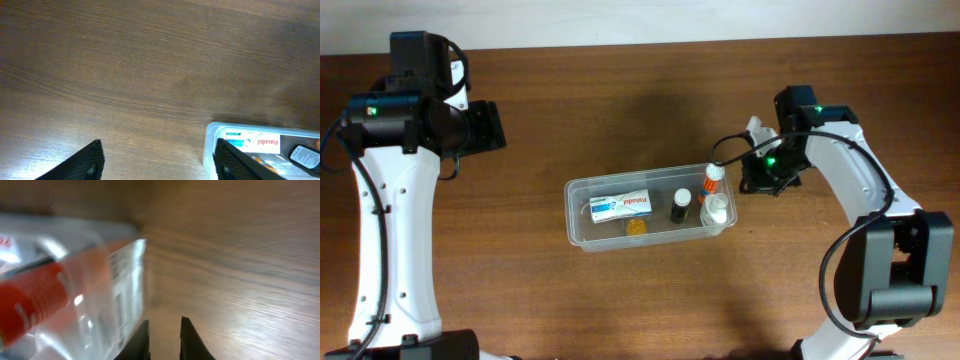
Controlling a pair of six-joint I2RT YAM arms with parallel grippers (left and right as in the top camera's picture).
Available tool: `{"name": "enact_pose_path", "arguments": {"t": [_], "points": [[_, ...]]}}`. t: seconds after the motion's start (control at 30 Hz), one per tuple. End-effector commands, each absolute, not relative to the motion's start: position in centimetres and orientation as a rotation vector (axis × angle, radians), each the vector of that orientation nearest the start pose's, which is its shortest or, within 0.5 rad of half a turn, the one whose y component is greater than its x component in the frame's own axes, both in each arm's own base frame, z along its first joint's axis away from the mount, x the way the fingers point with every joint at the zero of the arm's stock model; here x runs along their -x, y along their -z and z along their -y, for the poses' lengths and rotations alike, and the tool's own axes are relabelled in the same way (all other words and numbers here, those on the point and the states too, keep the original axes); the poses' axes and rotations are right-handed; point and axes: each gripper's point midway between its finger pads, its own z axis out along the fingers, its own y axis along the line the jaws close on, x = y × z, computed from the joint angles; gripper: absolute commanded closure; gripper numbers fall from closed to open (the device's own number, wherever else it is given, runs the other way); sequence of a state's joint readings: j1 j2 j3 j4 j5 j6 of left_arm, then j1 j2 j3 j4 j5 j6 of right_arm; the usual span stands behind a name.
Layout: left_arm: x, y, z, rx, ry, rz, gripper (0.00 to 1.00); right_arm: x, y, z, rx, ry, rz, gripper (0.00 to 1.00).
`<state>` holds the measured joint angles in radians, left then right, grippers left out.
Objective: Pack container
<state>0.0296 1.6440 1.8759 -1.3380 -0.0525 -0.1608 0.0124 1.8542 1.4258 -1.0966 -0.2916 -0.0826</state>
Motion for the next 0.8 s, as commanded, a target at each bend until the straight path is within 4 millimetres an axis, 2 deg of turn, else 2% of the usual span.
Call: {"name": "enact_pose_path", "arguments": {"t": [0.0, 0.03, 0.07, 0.1, 0.13, 0.17, 0.3, 0.4, 0.57, 0.77], "points": [[-37.9, -27.6, -2.0, 0.283, -0.019, -2.633, 0.21, -38.6, -11.0, -2.2, -0.011, -0.247, -2.962, 0.82], [-38.2, -27.7, -2.0, 0.275, -0.019, -2.623, 0.19, -39.4, -11.9, -2.0, -0.017, -0.244, -2.932, 0.78], [-38.5, -27.8, -2.1, 0.27, -0.023, -2.612, 0.16, -40.4, -13.4, -1.6, -0.025, -0.238, -2.887, 0.7], [-38.9, -27.8, -2.1, 0.26, -0.025, -2.602, 0.13, -41.2, -14.5, -1.4, -0.026, -0.234, -2.849, 0.51], [-39.2, -27.8, -2.1, 0.248, -0.028, -2.597, 0.02, -41.9, -15.5, -1.2, -0.028, -0.23, -2.816, 0.2], [-39.6, -27.7, -2.2, 0.242, -0.035, -2.591, 0.01, -43.0, -17.1, -1.0, -0.024, -0.229, -2.762, 0.02], [-40.4, -27.4, -2.3, 0.244, -0.039, -2.583, 0.01, -44.7, -20.5, -0.6, 0.006, -0.206, -2.668, 0.02], [-40.5, -27.4, -2.6, 0.247, -0.06, -2.578, 0.0, -44.5, -22.0, -0.5, 0.005, -0.204, -2.656, 0.02], [-39.4, -27.7, -2.6, 0.217, -0.085, -2.595, 0.01, -42.3, -23.8, 0.6, -0.11, -0.132, -2.675, 0.02], [-36.8, -31.2, -1.8, 0.15, -0.153, -2.507, 0.01, -38.5, -27.1, 0.9, -0.135, -0.092, -2.642, 0.02]]}}
